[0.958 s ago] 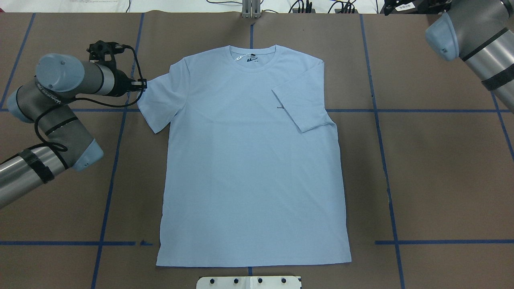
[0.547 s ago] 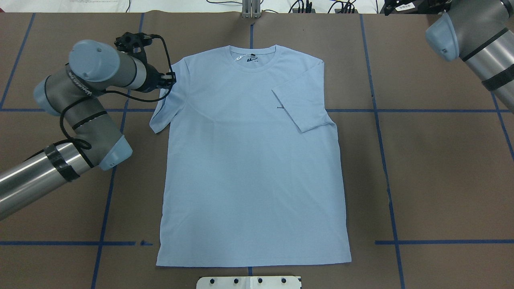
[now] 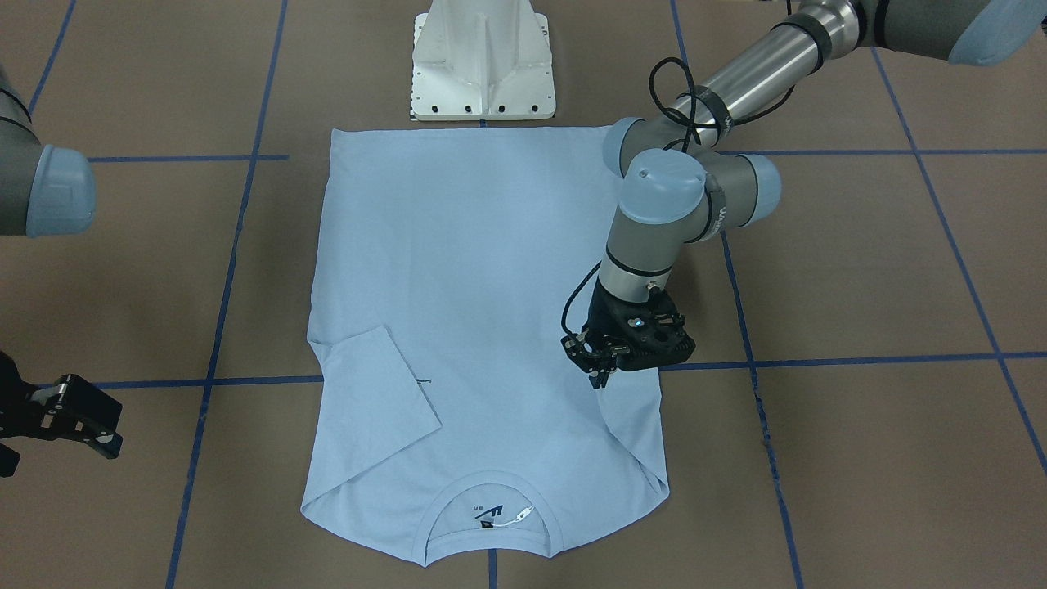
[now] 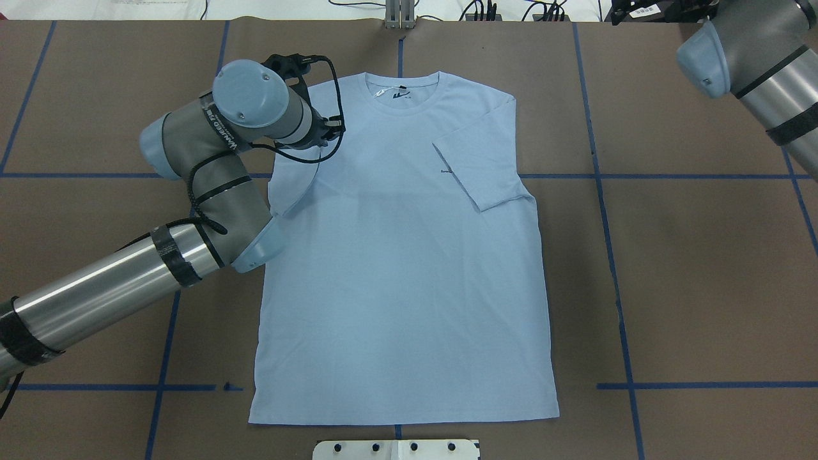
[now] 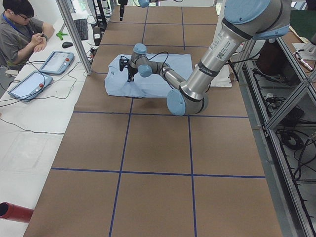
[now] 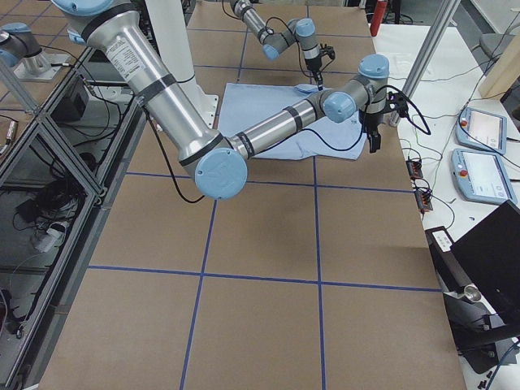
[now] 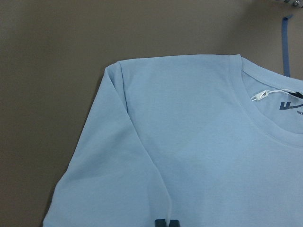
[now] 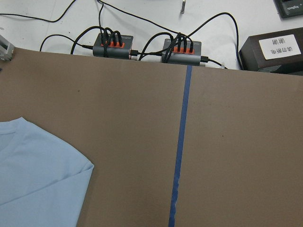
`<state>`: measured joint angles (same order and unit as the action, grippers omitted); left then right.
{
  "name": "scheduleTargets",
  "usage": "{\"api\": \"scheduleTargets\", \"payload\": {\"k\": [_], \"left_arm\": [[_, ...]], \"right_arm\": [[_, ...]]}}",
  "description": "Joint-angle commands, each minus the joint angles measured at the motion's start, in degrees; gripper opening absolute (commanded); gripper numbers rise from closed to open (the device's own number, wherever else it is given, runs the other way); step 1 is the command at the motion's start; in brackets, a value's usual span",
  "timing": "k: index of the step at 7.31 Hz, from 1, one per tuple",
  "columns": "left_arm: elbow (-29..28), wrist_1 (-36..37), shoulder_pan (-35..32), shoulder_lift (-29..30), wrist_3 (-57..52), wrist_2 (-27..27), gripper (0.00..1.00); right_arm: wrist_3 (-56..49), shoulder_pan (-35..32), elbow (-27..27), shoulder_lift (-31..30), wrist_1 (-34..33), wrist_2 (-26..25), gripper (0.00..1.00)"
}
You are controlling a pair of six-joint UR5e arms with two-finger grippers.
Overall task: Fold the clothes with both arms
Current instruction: 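Fold the grasped sleeve inward over the shirt body with the left gripper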
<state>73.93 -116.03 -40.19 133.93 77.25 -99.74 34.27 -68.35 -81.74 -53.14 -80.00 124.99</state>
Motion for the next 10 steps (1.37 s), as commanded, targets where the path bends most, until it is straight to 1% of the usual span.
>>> {"api": "scheduleTargets", "payload": {"k": [1, 2, 3, 4, 5, 6, 7, 8, 9, 10], "left_arm": [[-2.8, -0.2, 0.2, 1.7, 0.1, 0.7, 0.16], [-2.6, -0.6, 0.2, 1.2, -3.8, 0.7, 0.99], [-1.8, -0.5, 0.1, 1.1, -10.9, 0.4, 1.00], [0.6, -0.5, -0.1, 0.5, -16.0, 0.1, 1.00], [4.6, -0.5, -0.1, -1.9, -19.8, 0.0, 1.00], [8.5, -0.5, -0.1, -4.0, -22.5, -0.1, 1.00], [12.9, -0.4, 0.0, -6.0, -23.7, -0.2, 1.00], [16.6, -0.1, 0.2, -8.3, -23.7, -1.3, 1.00], [19.6, -0.2, 0.3, -11.6, -23.3, -2.8, 1.00], [23.6, -0.1, 0.4, -14.4, -22.9, -3.3, 1.00]], "right_arm": [[0.2, 0.4, 0.0, 0.0, 0.0, 0.0, 1.00], [0.3, 0.6, 0.0, -0.2, 0.0, 0.0, 1.00], [0.2, 0.8, -1.1, -1.9, 0.2, 0.1, 1.00], [0.4, 1.5, -1.8, -3.7, 2.8, -0.2, 1.00], [2.9, 1.7, -2.0, -5.2, 4.3, -0.2, 1.00], [6.7, 1.7, -3.0, -6.0, 4.3, -0.2, 1.00], [10.6, 2.0, -6.2, -8.4, 4.3, -0.2, 1.00], [12.0, 2.9, -10.2, -10.6, 4.2, -0.1, 1.00], [16.8, 5.7, -14.3, -12.1, 3.7, -0.2, 1.00], [24.4, 11.4, -17.9, -12.5, 3.7, -4.4, 1.00]]}}
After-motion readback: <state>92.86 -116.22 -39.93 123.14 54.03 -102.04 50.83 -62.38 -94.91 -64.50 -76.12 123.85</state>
